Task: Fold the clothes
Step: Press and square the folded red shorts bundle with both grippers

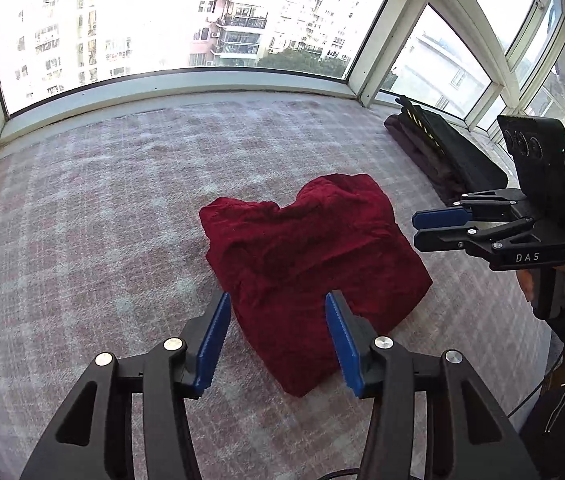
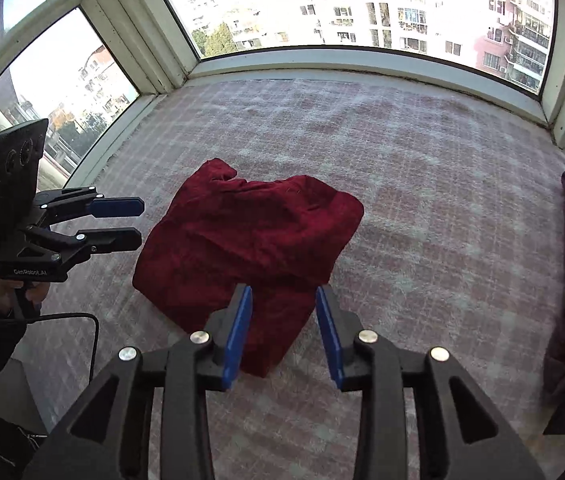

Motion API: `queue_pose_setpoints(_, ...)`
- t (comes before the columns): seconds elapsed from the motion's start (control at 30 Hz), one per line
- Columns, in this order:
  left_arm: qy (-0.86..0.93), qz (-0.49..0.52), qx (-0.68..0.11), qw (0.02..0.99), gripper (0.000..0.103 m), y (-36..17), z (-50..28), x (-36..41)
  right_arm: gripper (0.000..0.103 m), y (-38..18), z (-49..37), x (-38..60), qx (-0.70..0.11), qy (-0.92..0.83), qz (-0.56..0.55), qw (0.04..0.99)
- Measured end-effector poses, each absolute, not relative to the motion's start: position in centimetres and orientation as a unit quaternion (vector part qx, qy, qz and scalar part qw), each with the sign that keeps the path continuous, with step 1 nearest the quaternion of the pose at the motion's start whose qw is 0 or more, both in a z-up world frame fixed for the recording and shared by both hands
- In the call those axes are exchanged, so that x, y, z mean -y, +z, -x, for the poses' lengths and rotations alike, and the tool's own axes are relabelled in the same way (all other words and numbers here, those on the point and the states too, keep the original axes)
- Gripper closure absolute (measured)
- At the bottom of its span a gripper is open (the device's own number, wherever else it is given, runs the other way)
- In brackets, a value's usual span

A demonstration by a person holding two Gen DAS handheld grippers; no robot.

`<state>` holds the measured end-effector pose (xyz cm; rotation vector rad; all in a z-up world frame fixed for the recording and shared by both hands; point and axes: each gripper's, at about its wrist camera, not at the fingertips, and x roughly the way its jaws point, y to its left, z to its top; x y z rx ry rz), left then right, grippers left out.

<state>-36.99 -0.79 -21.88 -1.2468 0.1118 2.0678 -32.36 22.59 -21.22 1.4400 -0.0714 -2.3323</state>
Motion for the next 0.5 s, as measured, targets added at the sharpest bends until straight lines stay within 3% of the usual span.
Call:
queue_pose_setpoints(0.2, 0.769, 0.484, -0.078, 0.409, 0.055, -21.5, 35.9, -3.1, 0.070, -23.7, 28.8, -20.6, -0.026, -0.821, -0.514, 0.247)
queue_pose_setpoints(0.47, 0.749, 0.530, -0.118, 0.378, 0.056, -24.3, 37.7, -5.3, 0.070, -23.4, 29.1, -18.7, -0.082, -0.823, -0.496, 0.265)
queue_pose_setpoints(0.5, 0.749, 0.534, -0.116, 0.376, 0.056, -24.5, 37.7, -5.2, 0.076, -23.5, 29.2, -18.7, -0.083, -0.820, -0.498, 0.270)
